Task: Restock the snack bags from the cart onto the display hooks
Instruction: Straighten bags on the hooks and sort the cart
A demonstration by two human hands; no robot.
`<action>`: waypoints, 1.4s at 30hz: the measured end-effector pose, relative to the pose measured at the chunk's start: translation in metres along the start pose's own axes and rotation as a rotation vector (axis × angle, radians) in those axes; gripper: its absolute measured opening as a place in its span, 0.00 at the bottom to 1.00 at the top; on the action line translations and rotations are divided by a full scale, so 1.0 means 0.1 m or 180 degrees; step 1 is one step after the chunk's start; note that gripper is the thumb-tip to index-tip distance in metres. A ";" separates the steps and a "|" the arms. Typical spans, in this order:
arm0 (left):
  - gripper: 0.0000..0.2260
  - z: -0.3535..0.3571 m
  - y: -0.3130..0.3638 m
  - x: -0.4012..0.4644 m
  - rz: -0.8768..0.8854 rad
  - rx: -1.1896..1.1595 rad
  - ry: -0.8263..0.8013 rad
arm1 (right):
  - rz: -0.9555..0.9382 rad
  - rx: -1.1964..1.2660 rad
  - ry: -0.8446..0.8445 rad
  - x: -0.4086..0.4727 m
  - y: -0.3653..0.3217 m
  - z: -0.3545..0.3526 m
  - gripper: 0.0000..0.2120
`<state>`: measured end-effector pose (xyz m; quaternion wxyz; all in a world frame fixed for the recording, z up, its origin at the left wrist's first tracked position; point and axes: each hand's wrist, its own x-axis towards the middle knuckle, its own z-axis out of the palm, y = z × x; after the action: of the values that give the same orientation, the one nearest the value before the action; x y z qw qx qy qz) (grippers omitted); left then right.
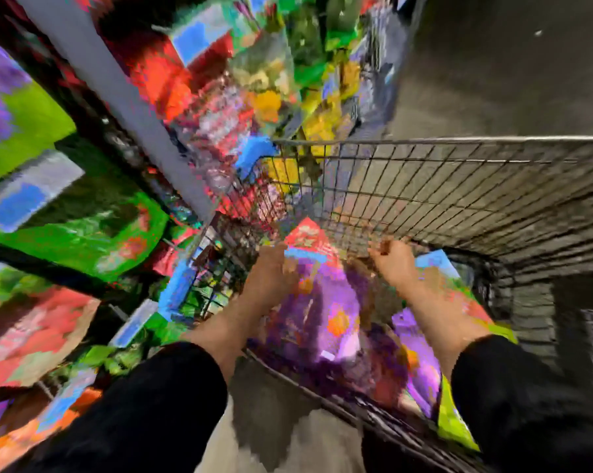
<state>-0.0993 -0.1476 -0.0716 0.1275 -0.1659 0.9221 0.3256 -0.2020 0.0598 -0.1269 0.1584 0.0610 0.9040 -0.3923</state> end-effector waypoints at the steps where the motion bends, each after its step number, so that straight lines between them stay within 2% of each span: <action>1: 0.25 0.12 -0.10 0.13 -0.0240 0.0092 -0.0172 | 0.0147 -0.0020 -0.0169 0.06 0.10 0.10 0.11; 2: 0.34 0.24 -0.22 0.25 -0.0402 0.0076 -0.0355 | 0.0244 -0.0044 -0.0361 0.11 0.20 0.20 0.10; 3: 0.37 0.33 -0.28 0.33 -0.0504 0.0092 -0.0471 | 0.0322 -0.0044 -0.0561 0.14 0.29 0.30 0.09; 6: 0.27 0.57 -0.33 0.48 -0.0793 0.0062 -0.0744 | 0.0654 0.0109 -0.0933 0.19 0.52 0.55 0.03; 7: 0.25 0.64 -0.37 0.52 -0.0918 0.0023 -0.0783 | 0.0731 0.0076 -0.1022 0.20 0.60 0.64 0.07; 9: 0.28 0.77 -0.50 0.59 -0.1185 -0.0264 -0.0853 | 0.0865 0.0130 -0.1223 0.20 0.74 0.80 0.12; 12: 0.43 1.07 -0.82 0.72 -0.1441 -0.0780 -0.0859 | 0.1100 0.0413 -0.1189 0.11 0.85 0.95 0.21; 14: 0.52 1.40 -1.22 0.80 -0.1629 -0.1015 -0.0865 | 0.1157 0.0373 -0.1013 0.08 0.88 1.01 0.22; 16: 0.64 1.45 -1.25 0.78 -0.1760 -0.1113 -0.0841 | 0.1079 0.0334 -0.0890 0.10 0.89 1.06 0.25; 18: 0.69 1.70 -1.59 0.84 -0.1784 -0.1183 -0.0840 | 0.0976 0.0362 -0.0807 0.13 0.90 1.09 0.27; 20: 0.65 1.52 -1.40 0.83 -0.1655 -0.0992 -0.0799 | 0.0946 0.0439 -0.0744 0.15 0.89 1.09 0.27; 23: 0.53 1.27 -1.03 0.78 -0.1305 -0.0786 -0.0727 | 0.0941 0.0657 -0.0639 0.15 0.83 1.06 0.31; 26: 0.49 1.21 -0.72 0.70 -0.0886 -0.0976 -0.0775 | 0.0892 0.0754 -0.0648 0.13 0.84 1.06 0.37; 30: 0.38 1.31 -0.43 0.60 -0.0524 -0.1050 -0.0747 | 0.0908 0.1026 -0.0398 0.06 0.89 0.95 0.30; 32: 0.36 1.37 -0.34 0.59 -0.0452 -0.1003 -0.0702 | 0.1006 0.1004 -0.0267 0.03 0.99 0.85 0.28; 34: 0.34 1.42 -0.24 0.59 -0.0400 -0.0959 -0.0772 | 0.1125 0.1075 0.0025 -0.03 1.08 0.61 0.21; 35: 0.34 1.45 -0.19 0.60 -0.0380 -0.0997 -0.0813 | 0.1121 0.0962 0.0232 -0.06 1.17 0.48 0.18; 37: 0.35 1.54 -0.08 0.63 -0.0317 -0.1013 -0.0857 | 0.1090 0.0267 0.0716 -0.18 1.43 0.18 0.14; 39: 0.30 1.66 0.07 0.64 -0.0206 -0.1063 -0.0849 | 0.1364 -0.0609 0.1261 -0.30 1.77 -0.08 0.16; 40: 0.29 1.71 0.15 0.62 -0.0197 -0.1109 -0.0856 | 0.1624 -0.0923 0.1390 -0.37 1.92 -0.20 0.17; 42: 0.34 1.79 0.26 0.61 -0.0263 -0.1243 -0.1030 | 0.2239 -0.1200 0.1225 -0.48 2.21 -0.36 0.22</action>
<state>-0.1424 -0.0272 -0.2130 0.2521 -0.1707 0.8018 0.5142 -0.1137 0.2375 -0.2402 0.1195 0.4070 0.8970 -0.1242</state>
